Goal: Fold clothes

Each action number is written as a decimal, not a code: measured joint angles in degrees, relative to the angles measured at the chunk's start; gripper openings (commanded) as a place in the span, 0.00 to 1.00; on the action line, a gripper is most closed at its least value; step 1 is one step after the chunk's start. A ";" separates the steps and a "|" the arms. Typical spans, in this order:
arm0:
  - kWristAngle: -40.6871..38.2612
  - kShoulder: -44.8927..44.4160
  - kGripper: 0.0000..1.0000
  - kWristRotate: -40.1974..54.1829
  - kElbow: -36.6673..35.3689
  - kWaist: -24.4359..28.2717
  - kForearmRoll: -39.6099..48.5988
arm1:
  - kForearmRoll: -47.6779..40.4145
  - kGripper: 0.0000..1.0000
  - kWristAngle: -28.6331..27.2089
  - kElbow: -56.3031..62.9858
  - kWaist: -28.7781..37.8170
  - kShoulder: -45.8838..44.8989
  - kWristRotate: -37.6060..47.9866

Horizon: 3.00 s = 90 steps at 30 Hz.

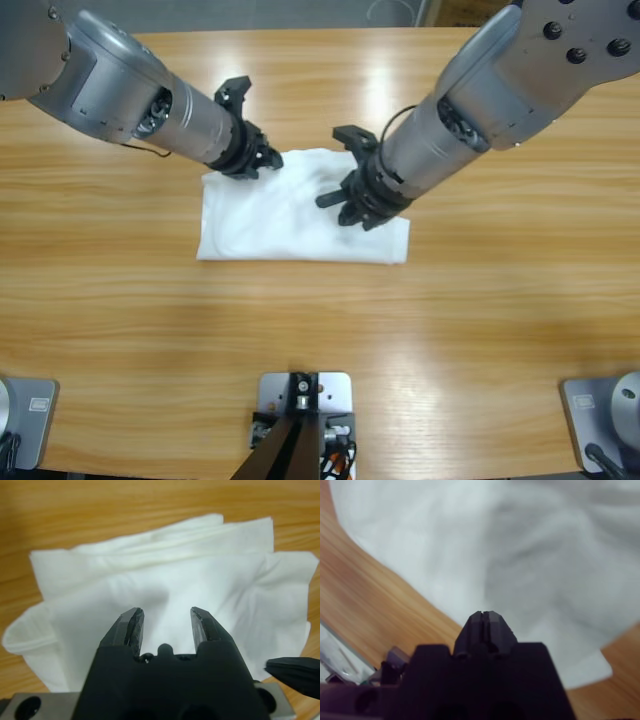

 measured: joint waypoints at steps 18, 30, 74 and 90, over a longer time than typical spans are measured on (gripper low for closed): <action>-2.26 -1.73 0.00 0.48 -0.72 0.83 1.98 | -7.10 0.00 1.97 3.19 0.00 4.95 0.59; -7.37 1.03 0.00 0.75 1.13 4.16 4.39 | -8.34 0.00 1.97 4.58 0.00 4.44 0.59; -5.85 -17.55 1.00 8.74 -0.73 -0.16 16.93 | 24.46 1.00 -14.61 6.53 6.25 -33.12 12.85; -4.66 16.63 1.00 -12.24 -44.35 -9.59 48.88 | 31.19 1.00 -14.60 14.61 6.36 -45.31 16.42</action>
